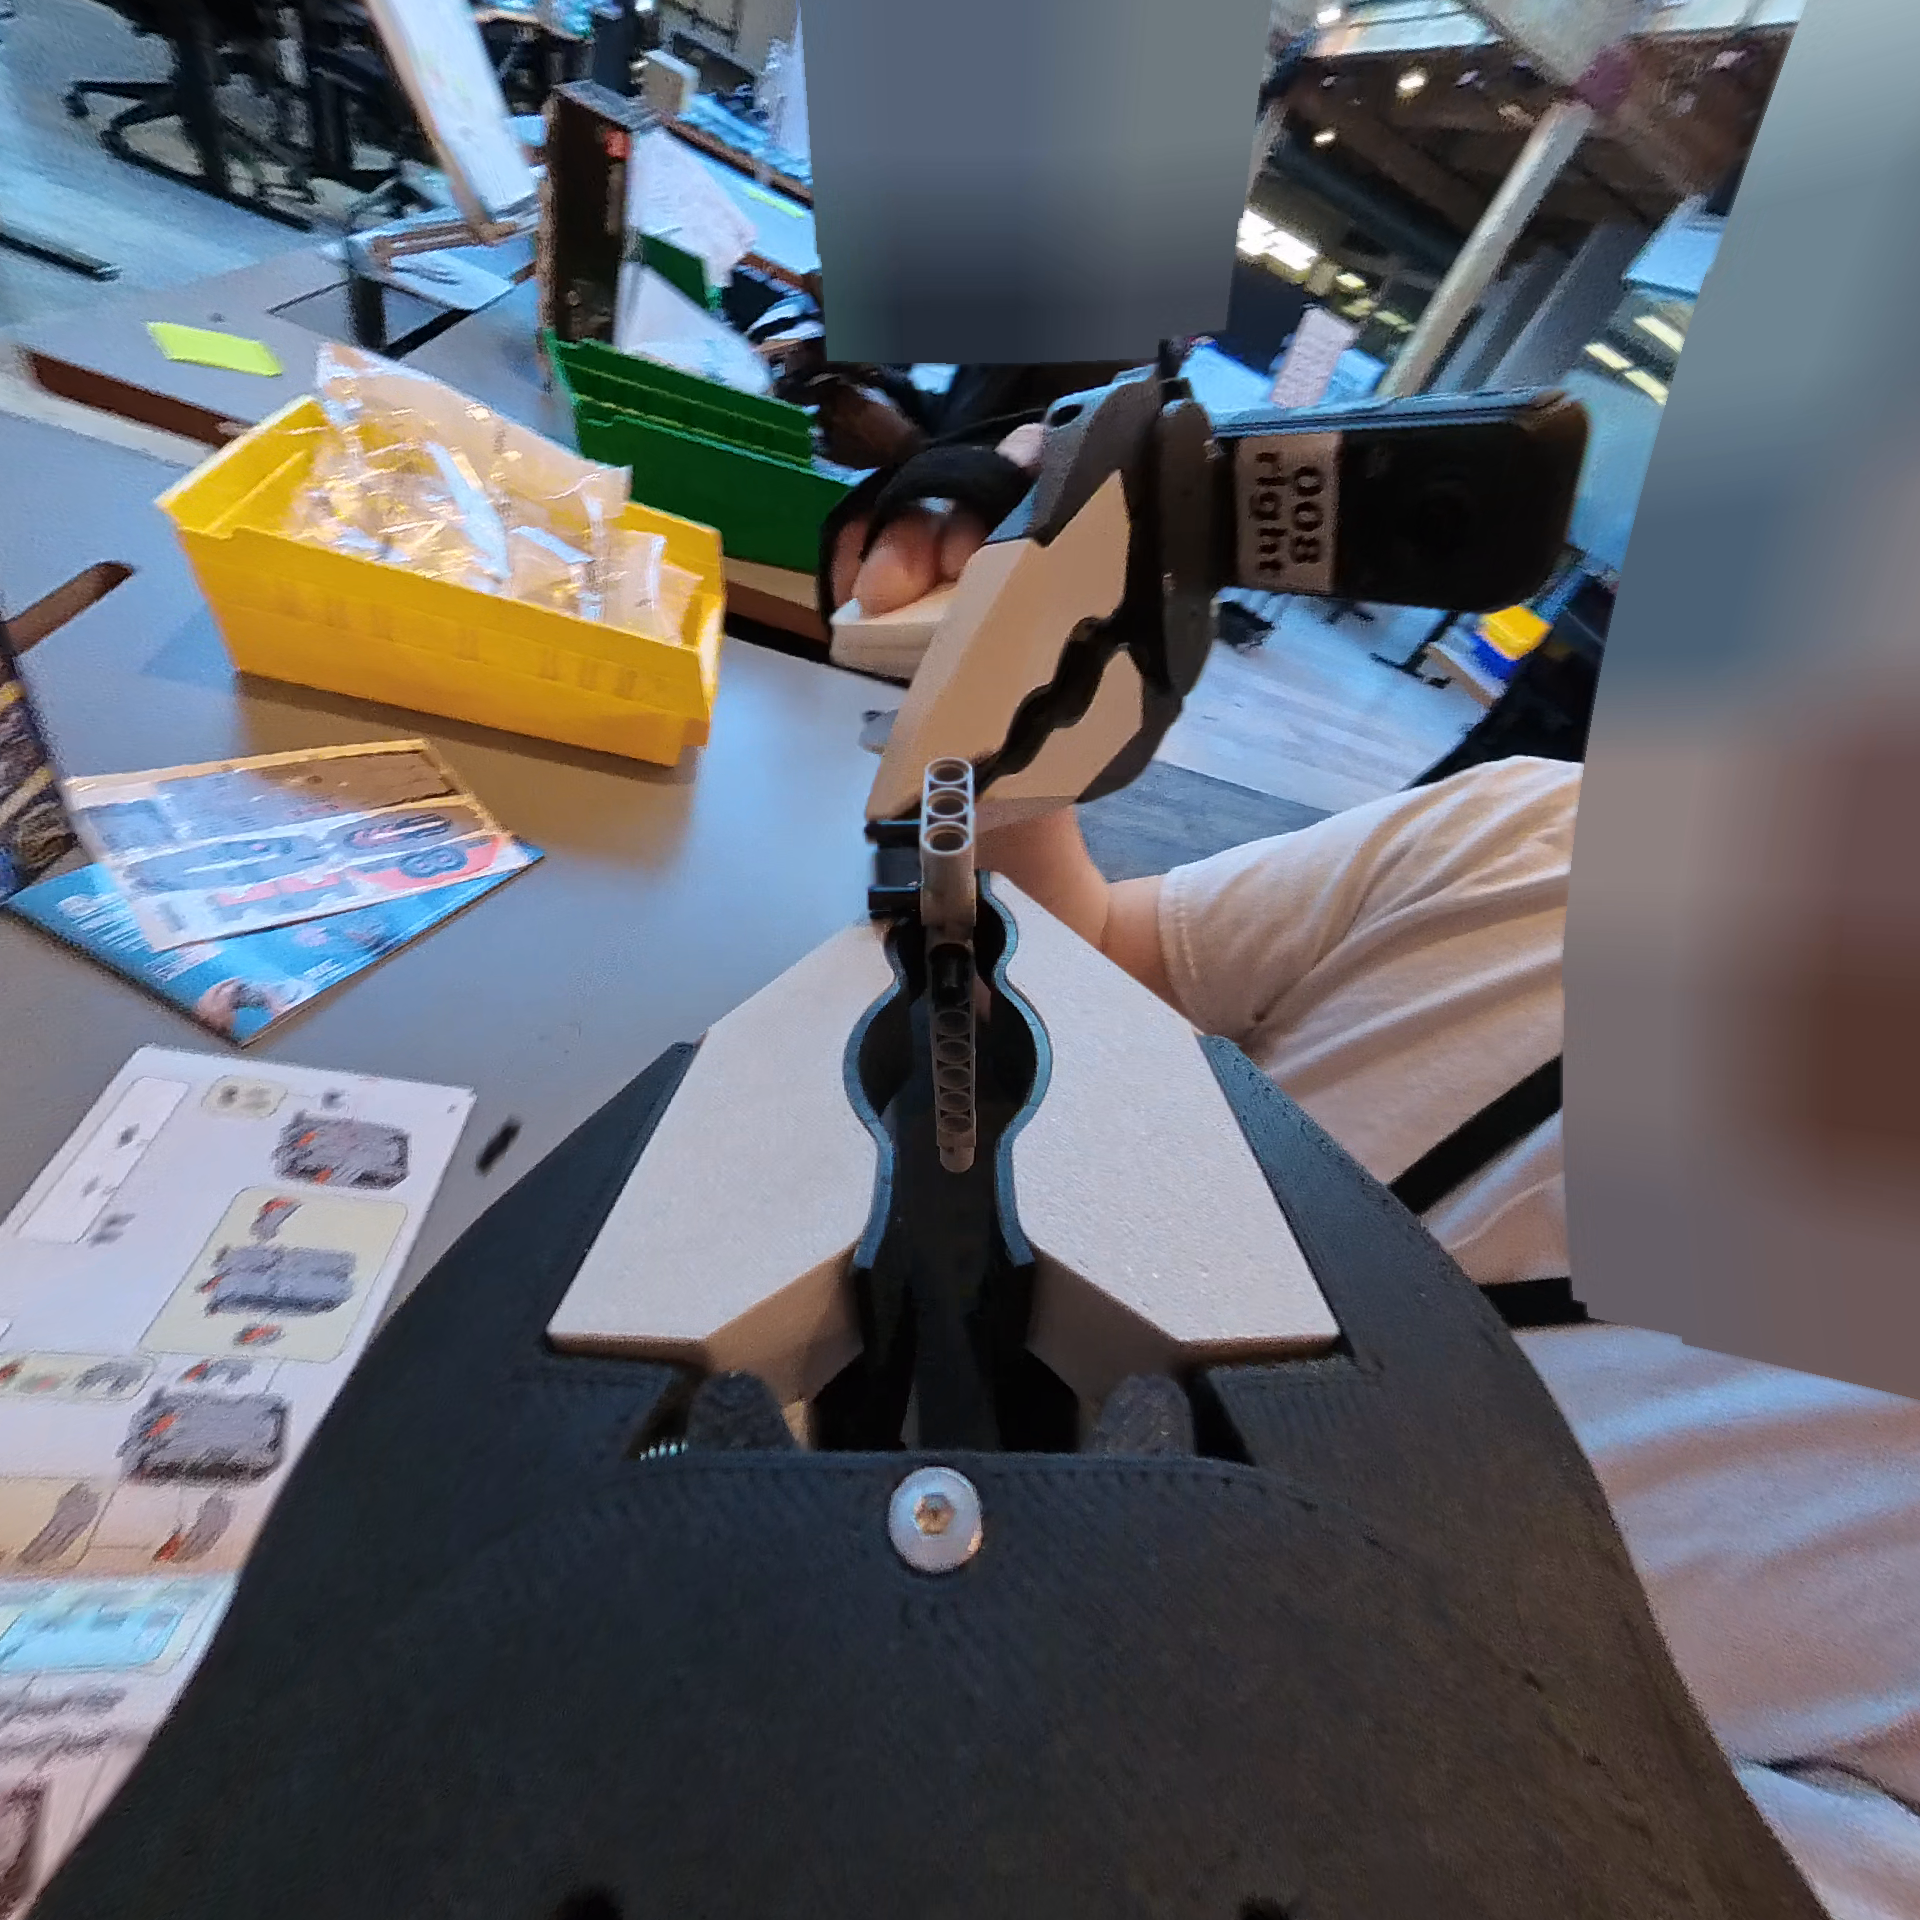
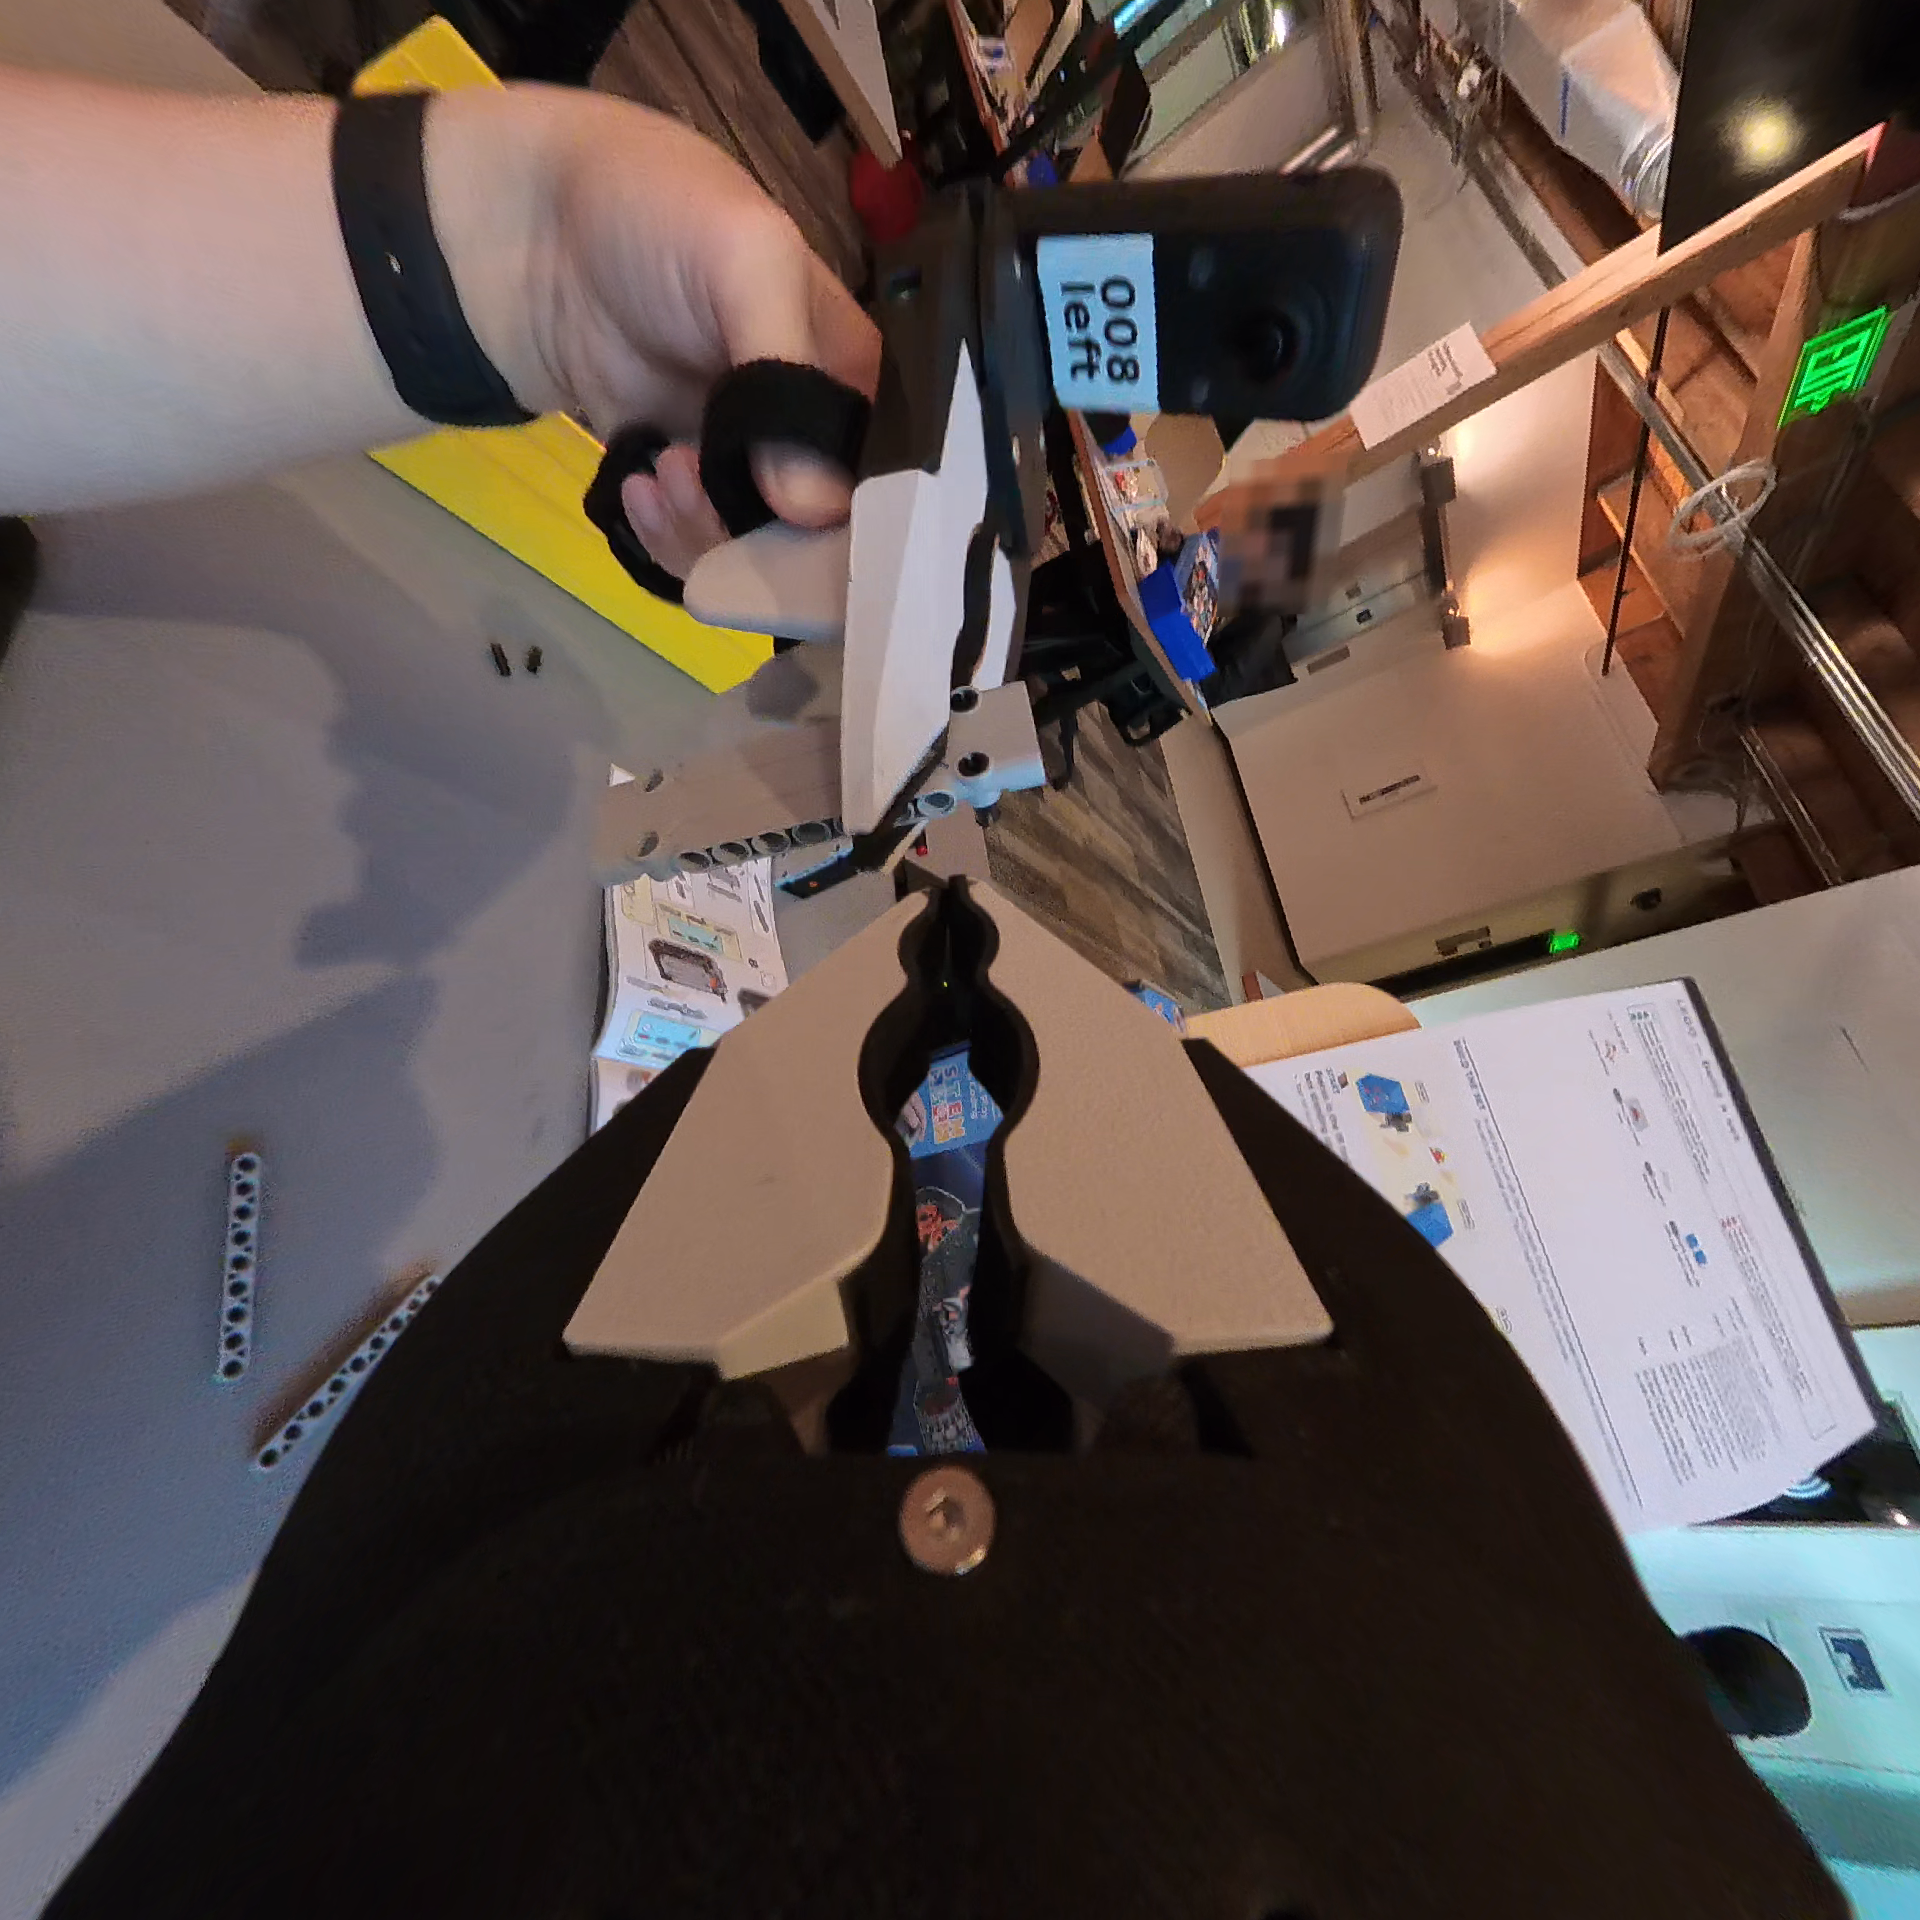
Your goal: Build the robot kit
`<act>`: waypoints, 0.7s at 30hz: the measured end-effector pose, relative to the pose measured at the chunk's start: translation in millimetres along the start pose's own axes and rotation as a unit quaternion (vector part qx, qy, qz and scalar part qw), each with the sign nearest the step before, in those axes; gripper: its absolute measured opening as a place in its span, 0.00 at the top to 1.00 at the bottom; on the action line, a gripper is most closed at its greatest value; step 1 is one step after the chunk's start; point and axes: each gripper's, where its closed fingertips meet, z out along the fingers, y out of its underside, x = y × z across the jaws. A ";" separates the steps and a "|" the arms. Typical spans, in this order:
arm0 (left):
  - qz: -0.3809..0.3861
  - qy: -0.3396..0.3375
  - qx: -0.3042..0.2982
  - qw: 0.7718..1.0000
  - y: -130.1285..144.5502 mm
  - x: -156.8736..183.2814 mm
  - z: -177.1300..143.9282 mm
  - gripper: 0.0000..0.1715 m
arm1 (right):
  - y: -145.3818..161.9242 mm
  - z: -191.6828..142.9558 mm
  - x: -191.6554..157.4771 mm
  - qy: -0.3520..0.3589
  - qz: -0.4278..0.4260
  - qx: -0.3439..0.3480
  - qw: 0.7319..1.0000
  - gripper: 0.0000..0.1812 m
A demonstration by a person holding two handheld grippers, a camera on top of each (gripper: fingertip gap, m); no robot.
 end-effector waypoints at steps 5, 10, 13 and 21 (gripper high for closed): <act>-0.008 -0.068 0.025 0.997 -3.4 -19.0 -28.0 0.97 | 29.7 -10.9 15.2 -0.020 0.101 0.024 0.994 1.00; -0.002 -0.110 0.061 0.992 -9.3 -22.6 -61.0 0.97 | 124.0 -8.8 28.6 -0.031 0.251 -0.030 0.967 1.00; -0.002 -0.118 0.079 0.990 -11.6 -22.3 -74.9 0.97 | 216.3 -5.0 16.5 -0.032 0.362 -0.116 0.924 1.00; -0.001 -0.135 0.086 0.987 -14.2 -28.2 -79.6 0.97 | 339.2 10.7 -61.6 -0.058 0.492 -0.140 0.857 1.00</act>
